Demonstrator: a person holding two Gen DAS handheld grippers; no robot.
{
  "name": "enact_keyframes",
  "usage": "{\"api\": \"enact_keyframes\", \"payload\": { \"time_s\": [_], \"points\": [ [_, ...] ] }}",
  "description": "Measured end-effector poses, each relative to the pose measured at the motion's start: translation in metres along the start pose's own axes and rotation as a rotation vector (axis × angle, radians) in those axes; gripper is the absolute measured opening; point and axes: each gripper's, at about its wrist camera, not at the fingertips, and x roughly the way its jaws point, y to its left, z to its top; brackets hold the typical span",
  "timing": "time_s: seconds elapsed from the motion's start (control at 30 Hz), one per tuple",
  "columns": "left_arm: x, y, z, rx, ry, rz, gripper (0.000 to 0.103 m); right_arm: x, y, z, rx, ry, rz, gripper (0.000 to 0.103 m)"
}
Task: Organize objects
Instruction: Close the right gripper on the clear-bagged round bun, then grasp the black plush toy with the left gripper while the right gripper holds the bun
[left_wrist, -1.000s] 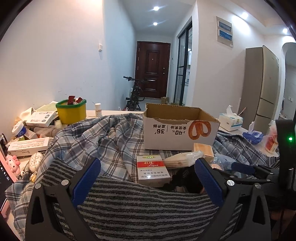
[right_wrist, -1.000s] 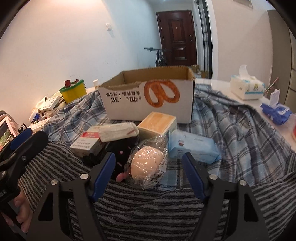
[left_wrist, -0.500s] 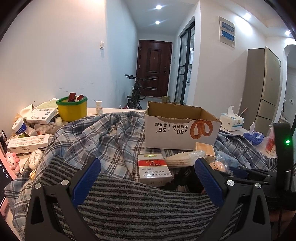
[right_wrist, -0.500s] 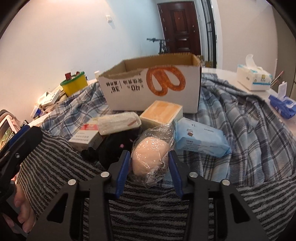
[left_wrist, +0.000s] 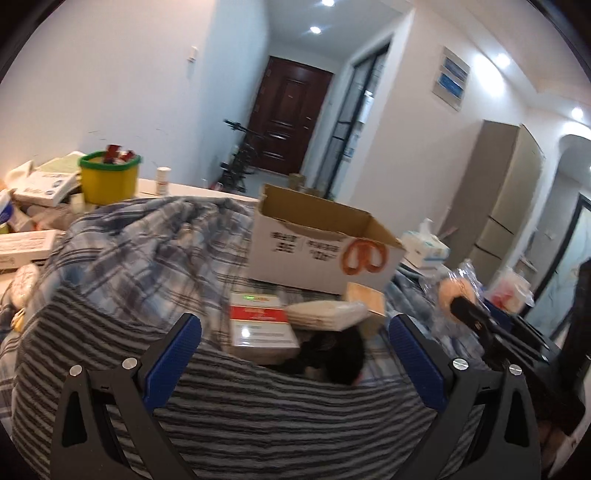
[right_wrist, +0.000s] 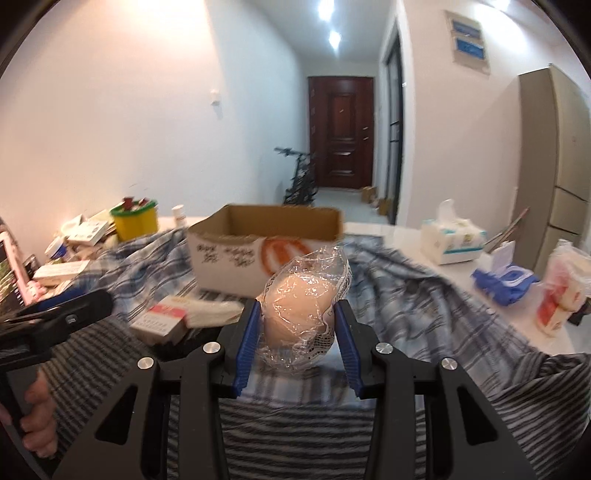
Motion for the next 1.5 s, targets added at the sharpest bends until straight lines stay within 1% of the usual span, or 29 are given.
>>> {"api": "enact_keyframes", "payload": {
  "time_s": [0.07,0.13,0.2,0.3,0.37,0.47,0.53,0.57,0.63,0.73,0.77,0.8,0.83,0.87,0.9,0.93,1.03,1.1,1.2,1.27,1.4,1.5],
  "points": [
    [0.002,-0.015,0.0,0.056,-0.003,0.024,0.103,0.001,-0.007,0.002,0.012,-0.005,-0.021,0.04],
    [0.005,-0.033,-0.001,0.143,0.001,0.057,0.103,0.002,-0.014,0.004,0.019,-0.011,-0.043,0.04],
    [0.01,-0.044,-0.002,0.185,0.012,0.059,0.103,0.001,-0.019,0.003,0.026,-0.017,-0.058,0.04],
    [0.023,-0.05,-0.004,0.181,0.063,-0.002,0.103,0.002,-0.025,-0.001,0.041,-0.005,-0.042,0.04],
    [0.035,-0.052,-0.005,0.156,0.108,-0.015,0.103,0.003,-0.026,-0.003,0.039,0.006,-0.03,0.04],
    [0.05,-0.054,-0.008,0.168,0.14,0.031,0.102,0.003,-0.026,-0.007,0.035,0.001,-0.017,0.04],
    [0.06,-0.058,-0.009,0.186,0.18,0.069,0.094,0.004,-0.027,-0.009,0.037,0.005,-0.006,0.04],
    [0.064,-0.059,-0.01,0.193,0.202,0.073,0.092,0.007,-0.028,-0.01,0.04,0.016,0.001,0.04],
    [0.074,-0.062,-0.012,0.212,0.246,0.085,0.091,0.012,-0.029,-0.011,0.049,0.034,0.011,0.04],
    [0.083,-0.065,-0.017,0.241,0.288,0.085,0.078,0.01,-0.032,-0.012,0.068,0.025,0.02,0.04],
    [0.086,-0.067,-0.018,0.247,0.303,0.076,0.07,0.009,-0.033,-0.012,0.071,0.022,0.021,0.04],
    [0.088,-0.067,-0.019,0.251,0.311,0.073,0.059,0.009,-0.033,-0.012,0.073,0.02,0.024,0.04],
    [0.091,-0.069,-0.02,0.259,0.324,0.073,0.053,0.009,-0.034,-0.013,0.075,0.021,0.029,0.04],
    [0.092,-0.07,-0.021,0.264,0.33,0.076,0.045,0.009,-0.034,-0.013,0.076,0.022,0.032,0.04],
    [0.094,-0.07,-0.022,0.27,0.336,0.08,0.039,0.009,-0.034,-0.013,0.078,0.022,0.035,0.04],
    [0.096,-0.071,-0.023,0.274,0.341,0.084,0.036,0.009,-0.034,-0.013,0.08,0.022,0.038,0.04],
    [0.095,-0.07,-0.023,0.273,0.336,0.077,0.031,0.01,-0.036,-0.013,0.092,0.024,0.044,0.04],
    [0.093,-0.069,-0.023,0.266,0.328,0.07,0.027,0.011,-0.039,-0.013,0.104,0.028,0.048,0.04],
    [0.085,-0.067,-0.02,0.249,0.292,0.03,0.023,0.012,-0.041,-0.013,0.119,0.036,0.05,0.04],
    [0.075,-0.065,-0.017,0.238,0.255,0.016,0.022,0.012,-0.041,-0.013,0.118,0.032,0.033,0.04],
    [0.051,-0.06,-0.008,0.235,0.199,0.012,0.021,0.012,-0.037,-0.012,0.091,0.036,0.023,0.04],
    [0.032,-0.055,0.0,0.247,0.166,0.04,0.021,0.013,-0.035,-0.012,0.081,0.04,0.014,0.04]
  ]
}}
